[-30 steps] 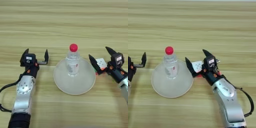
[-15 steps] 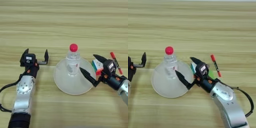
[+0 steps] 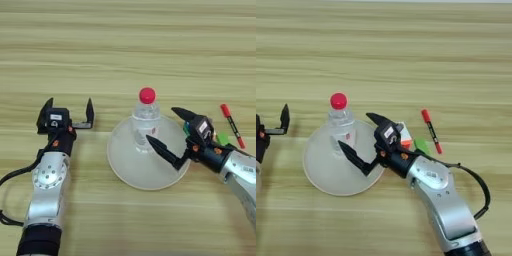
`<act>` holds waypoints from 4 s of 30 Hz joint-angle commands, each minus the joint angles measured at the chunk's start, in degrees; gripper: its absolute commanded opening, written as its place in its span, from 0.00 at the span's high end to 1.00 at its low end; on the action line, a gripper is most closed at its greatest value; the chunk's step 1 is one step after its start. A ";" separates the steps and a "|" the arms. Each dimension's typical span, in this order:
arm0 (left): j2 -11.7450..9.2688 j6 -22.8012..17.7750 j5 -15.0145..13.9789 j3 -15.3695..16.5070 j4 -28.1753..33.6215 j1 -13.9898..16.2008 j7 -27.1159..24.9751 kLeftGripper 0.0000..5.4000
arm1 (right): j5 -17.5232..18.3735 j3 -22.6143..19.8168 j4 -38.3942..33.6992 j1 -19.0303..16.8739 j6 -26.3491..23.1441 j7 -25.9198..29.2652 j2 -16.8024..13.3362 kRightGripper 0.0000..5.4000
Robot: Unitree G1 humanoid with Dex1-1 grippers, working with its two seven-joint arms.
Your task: Move the objects on the table
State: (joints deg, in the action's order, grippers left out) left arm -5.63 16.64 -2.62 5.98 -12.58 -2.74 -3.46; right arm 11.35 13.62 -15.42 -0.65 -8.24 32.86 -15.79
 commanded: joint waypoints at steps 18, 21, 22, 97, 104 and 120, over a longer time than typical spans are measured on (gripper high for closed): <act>0.34 0.53 0.52 -0.30 -1.32 -0.48 0.67 0.01 | -4.14 3.94 11.56 9.18 0.80 -1.93 6.10 0.00; 0.38 0.50 0.53 -0.30 -1.13 -0.31 0.68 0.01 | -4.37 3.92 13.58 9.97 1.23 -2.22 7.06 0.00; 0.39 0.49 0.54 -0.30 -1.07 -0.26 0.70 0.01 | -4.36 3.91 13.97 10.09 1.34 -2.24 7.28 0.00; 0.48 -0.20 0.27 -0.72 1.09 1.28 0.47 0.00 | -6.83 -20.93 4.17 8.55 0.76 -24.09 5.09 0.41; 0.47 -0.35 0.41 -0.77 1.18 1.34 0.55 0.00 | -8.41 -25.06 9.18 9.15 0.82 -28.00 3.12 0.41; 0.45 -0.47 0.19 -0.66 1.69 1.60 0.46 0.00 | -9.12 -26.47 18.44 9.99 2.40 -30.06 2.15 0.41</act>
State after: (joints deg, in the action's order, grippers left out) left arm -5.23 16.72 -2.61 5.42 -11.41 -1.47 -3.02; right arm 2.26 -12.67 3.21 7.10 -7.48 2.95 -12.75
